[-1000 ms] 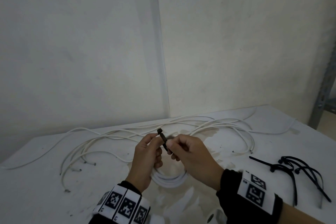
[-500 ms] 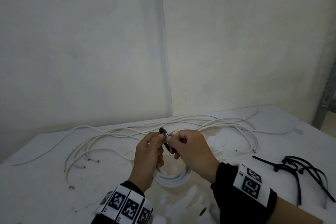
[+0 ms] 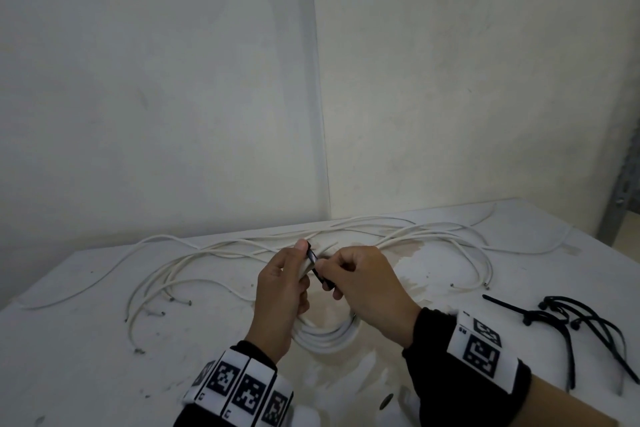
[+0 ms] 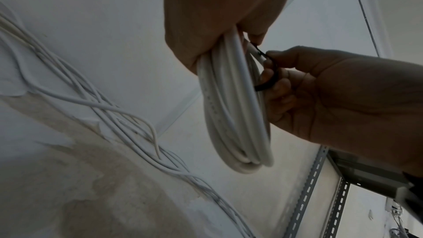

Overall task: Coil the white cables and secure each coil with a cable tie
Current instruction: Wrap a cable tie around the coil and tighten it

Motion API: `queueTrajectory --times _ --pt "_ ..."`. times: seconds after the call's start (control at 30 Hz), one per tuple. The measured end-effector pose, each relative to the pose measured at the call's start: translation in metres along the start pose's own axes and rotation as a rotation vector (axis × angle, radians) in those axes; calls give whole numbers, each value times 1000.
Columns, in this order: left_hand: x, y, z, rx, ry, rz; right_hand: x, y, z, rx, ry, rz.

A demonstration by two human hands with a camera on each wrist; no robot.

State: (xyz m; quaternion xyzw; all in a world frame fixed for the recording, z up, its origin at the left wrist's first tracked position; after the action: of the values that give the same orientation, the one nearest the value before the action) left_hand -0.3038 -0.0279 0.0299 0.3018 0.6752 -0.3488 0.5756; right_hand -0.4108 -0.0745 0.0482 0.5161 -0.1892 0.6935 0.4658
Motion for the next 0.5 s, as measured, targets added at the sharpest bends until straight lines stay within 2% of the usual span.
queueTrajectory --times 0.2,0.33,0.5 --pt "1 0 -1 5 4 13 0 -2 1 -7 12 9" --pt "-1 -3 -6 36 -28 52 -2 -6 3 -49 62 -25" --pt "-9 1 -4 3 -48 13 2 -9 5 -53 138 -69"
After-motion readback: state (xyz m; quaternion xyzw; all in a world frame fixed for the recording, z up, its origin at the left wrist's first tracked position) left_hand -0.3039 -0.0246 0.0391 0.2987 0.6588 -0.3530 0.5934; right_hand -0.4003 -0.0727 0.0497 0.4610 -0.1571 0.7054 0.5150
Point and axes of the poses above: each hand's wrist, its own z-axis towards the middle knuckle, its own y-axis out of the back of the hand, x = y × z, the point moved 1 cm from there along z, towards the middle knuckle, and after that the axes turned 11 degrees about y, right-handed, at the moved point
